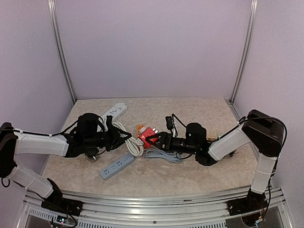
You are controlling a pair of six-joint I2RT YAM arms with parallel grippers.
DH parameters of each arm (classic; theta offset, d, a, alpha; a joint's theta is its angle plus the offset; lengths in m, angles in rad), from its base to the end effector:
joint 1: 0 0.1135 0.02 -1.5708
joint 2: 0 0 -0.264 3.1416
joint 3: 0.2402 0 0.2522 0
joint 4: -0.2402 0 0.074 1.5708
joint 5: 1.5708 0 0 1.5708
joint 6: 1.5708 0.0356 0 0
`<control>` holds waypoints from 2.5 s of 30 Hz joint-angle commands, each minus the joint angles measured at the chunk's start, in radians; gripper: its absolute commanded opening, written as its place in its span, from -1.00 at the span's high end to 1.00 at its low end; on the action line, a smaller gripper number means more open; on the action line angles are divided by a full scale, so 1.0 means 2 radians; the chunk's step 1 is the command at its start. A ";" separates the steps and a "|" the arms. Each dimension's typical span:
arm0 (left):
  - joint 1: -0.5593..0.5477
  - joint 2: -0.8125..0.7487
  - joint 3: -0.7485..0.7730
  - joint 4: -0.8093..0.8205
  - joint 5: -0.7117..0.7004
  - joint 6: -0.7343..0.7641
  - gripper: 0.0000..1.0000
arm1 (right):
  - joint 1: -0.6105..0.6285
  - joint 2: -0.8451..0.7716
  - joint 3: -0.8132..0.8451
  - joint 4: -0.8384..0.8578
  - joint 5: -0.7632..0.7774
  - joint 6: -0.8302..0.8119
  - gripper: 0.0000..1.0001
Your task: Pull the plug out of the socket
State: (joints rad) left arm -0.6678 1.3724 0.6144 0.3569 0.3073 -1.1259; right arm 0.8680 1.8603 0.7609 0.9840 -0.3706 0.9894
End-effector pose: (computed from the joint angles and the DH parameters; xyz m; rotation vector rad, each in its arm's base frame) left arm 0.2183 -0.1859 0.2053 -0.2867 2.2478 -1.3841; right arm 0.2271 0.2880 0.1632 -0.2084 1.9828 1.6236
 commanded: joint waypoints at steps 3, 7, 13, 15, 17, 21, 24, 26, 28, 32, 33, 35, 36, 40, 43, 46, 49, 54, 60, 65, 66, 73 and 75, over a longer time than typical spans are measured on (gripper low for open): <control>-0.019 -0.014 -0.004 0.067 0.078 -0.024 1.00 | -0.007 0.030 0.008 0.173 -0.003 0.092 -0.61; -0.023 -0.009 -0.004 0.101 0.090 -0.035 1.00 | -0.006 0.032 0.008 0.172 0.010 0.101 -0.61; -0.024 -0.016 -0.006 0.126 0.091 -0.044 1.00 | -0.008 0.012 -0.012 0.104 0.047 0.064 -0.66; -0.021 -0.026 -0.009 0.130 0.089 -0.048 1.00 | -0.009 0.001 -0.023 0.088 0.060 0.055 -0.68; -0.017 -0.036 -0.012 0.128 0.086 -0.051 1.00 | -0.011 -0.010 -0.032 0.077 0.071 0.051 -0.69; -0.004 -0.059 -0.023 0.118 0.077 -0.054 1.00 | -0.015 -0.029 -0.042 0.049 0.086 0.041 -0.70; 0.005 -0.071 -0.032 0.116 0.074 -0.057 1.00 | -0.015 -0.039 -0.042 0.030 0.086 0.033 -0.70; 0.007 -0.075 -0.033 0.116 0.074 -0.057 1.00 | -0.016 -0.039 -0.039 0.031 0.078 0.031 -0.69; 0.007 -0.076 -0.032 0.116 0.074 -0.058 1.00 | -0.015 -0.038 -0.033 0.039 0.064 0.027 -0.65; 0.007 -0.075 -0.031 0.122 0.066 -0.064 1.00 | -0.005 -0.051 -0.026 0.039 0.056 0.009 -0.64; 0.008 -0.075 -0.032 0.122 0.058 -0.067 1.00 | -0.002 -0.057 -0.029 0.038 0.059 0.007 -0.65; 0.009 -0.077 -0.034 0.125 0.044 -0.076 1.00 | 0.001 -0.073 -0.042 0.036 0.068 0.005 -0.67; 0.010 -0.078 -0.037 0.130 0.038 -0.081 1.00 | 0.003 -0.083 -0.050 0.036 0.074 0.005 -0.69; 0.015 -0.080 -0.046 0.149 0.027 -0.094 1.00 | 0.011 -0.119 -0.076 0.021 0.089 0.005 -0.75; 0.014 -0.075 -0.042 0.159 0.036 -0.094 1.00 | 0.022 -0.131 -0.079 0.009 0.097 0.002 -0.78; 0.013 -0.069 -0.041 0.178 0.047 -0.089 1.00 | 0.028 -0.113 -0.074 0.019 0.093 0.011 -0.79; 0.012 -0.068 -0.041 0.188 0.055 -0.086 1.00 | 0.031 -0.087 -0.073 0.052 0.086 0.029 -0.78; 0.010 -0.074 -0.043 0.184 0.056 -0.085 1.00 | 0.037 -0.061 -0.061 0.066 0.081 0.035 -0.78; 0.006 -0.073 -0.042 0.187 0.066 -0.083 1.00 | 0.037 -0.045 -0.038 0.067 0.073 0.031 -0.77; 0.003 -0.075 -0.043 0.190 0.069 -0.081 1.00 | 0.037 -0.028 -0.021 0.077 0.065 0.036 -0.73; 0.002 -0.075 -0.043 0.191 0.070 -0.081 1.00 | 0.036 -0.026 -0.018 0.078 0.065 0.036 -0.73; -0.001 -0.077 -0.043 0.188 0.070 -0.076 1.00 | 0.036 -0.017 -0.009 0.097 0.052 0.041 -0.63; -0.001 -0.077 -0.046 0.185 0.067 -0.075 1.00 | 0.037 -0.020 -0.006 0.098 0.053 0.040 -0.49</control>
State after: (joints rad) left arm -0.6575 1.2667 0.5095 0.5465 0.4026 -1.2743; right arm 0.9329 1.8114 0.7170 1.1225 -0.2386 1.0702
